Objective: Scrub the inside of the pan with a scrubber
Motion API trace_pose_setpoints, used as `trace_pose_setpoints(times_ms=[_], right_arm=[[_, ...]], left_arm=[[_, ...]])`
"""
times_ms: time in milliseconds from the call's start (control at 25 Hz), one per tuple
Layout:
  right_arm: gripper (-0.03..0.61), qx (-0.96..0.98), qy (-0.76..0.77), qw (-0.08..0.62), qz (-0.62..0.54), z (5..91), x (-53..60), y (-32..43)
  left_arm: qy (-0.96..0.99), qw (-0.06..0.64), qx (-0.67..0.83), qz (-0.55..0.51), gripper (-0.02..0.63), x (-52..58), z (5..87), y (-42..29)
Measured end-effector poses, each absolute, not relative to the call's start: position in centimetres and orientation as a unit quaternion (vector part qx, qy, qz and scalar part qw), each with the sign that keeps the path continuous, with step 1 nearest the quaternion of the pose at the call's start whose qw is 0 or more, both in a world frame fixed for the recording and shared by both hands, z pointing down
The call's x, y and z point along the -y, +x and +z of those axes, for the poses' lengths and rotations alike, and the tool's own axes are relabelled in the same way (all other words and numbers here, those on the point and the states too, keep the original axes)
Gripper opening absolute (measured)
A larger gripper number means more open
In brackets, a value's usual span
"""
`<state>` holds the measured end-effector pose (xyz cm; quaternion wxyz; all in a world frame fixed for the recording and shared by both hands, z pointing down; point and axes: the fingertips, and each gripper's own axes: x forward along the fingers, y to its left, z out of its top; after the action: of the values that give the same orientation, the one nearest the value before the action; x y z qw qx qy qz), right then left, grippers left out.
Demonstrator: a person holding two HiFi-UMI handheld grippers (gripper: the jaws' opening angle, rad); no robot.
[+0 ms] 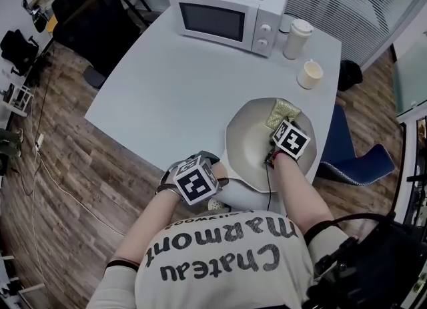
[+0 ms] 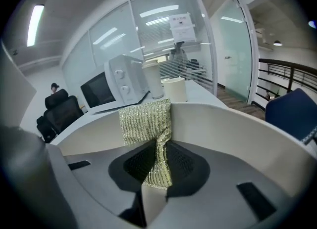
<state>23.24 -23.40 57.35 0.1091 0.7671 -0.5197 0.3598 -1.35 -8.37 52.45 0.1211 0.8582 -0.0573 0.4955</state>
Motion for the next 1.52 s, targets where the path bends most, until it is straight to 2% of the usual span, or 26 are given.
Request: trace_pose_setpoints(times_ms=[520,720,840,1000,1080,1280,1520], right_arm=[[0.058,0.376,0.815,0.023,0.44,57.3,17.8,26.4],[0.059,0.346,0.812,-0.037,0.469,57.0,16.2,26.8],[0.06,0.421,0.752,-0.084,0.5,56.1,17.7,24.1],[0.06,0.601,0.556,-0.132,0.559,52.5,20.6,15.1],[0.06,0.669,0.468,-0.112,0.567,50.4,20.6,11.0],[0.06,0.741,0.428,0.067,0.513,51.0,19.1,7.1],[0.06,0.73,0.434,0.109,0.516,53.1,19.1,7.4]], left_arm=[[0.864,0.122,0.056,0.485,0.235,8.3,52.4,-1.5],[0.871,0.128,0.063,0.471,0.233,8.4,52.4,-1.4],[0.875,0.13,0.067,0.462,0.233,8.5,52.2,-1.3],[0.878,0.127,0.069,0.456,0.233,8.7,52.1,-1.3],[0.878,0.129,0.068,0.457,0.233,8.5,52.2,-1.2],[0.876,0.13,0.073,0.459,0.233,8.5,52.2,-1.4],[0.875,0.127,0.077,0.46,0.232,8.6,52.2,-1.3]])
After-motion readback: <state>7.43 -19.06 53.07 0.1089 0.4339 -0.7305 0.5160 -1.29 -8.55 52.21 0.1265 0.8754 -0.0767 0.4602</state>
